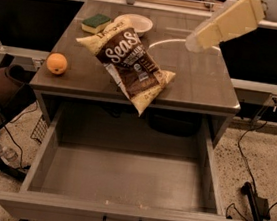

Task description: Place brown chip bag into top drawer

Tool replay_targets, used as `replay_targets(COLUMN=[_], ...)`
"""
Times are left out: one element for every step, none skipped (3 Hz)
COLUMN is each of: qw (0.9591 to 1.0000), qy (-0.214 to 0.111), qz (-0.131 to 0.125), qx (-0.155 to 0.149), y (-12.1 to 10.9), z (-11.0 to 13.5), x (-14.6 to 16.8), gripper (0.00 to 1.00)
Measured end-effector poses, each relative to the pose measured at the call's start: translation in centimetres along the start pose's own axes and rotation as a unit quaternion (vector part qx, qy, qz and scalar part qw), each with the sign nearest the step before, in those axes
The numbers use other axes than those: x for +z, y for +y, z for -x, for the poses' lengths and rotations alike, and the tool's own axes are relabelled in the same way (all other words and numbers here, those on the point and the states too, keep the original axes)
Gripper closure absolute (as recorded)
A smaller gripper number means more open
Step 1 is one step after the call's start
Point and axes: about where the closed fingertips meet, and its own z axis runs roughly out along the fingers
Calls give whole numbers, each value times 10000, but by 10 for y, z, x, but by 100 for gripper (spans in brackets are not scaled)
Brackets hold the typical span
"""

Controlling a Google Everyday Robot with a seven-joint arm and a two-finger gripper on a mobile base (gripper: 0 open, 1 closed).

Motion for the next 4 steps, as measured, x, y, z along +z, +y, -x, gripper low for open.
replay_targets(qw=[9999, 9993, 9982, 9965], qy=[99, 250, 251, 267], qz=[-108, 3, 234, 468], qx=[84, 276, 497, 646], y=[1, -1, -5, -3], z=[-1, -11, -25, -40], x=[12, 73, 120, 180], gripper=[0, 0, 0, 0])
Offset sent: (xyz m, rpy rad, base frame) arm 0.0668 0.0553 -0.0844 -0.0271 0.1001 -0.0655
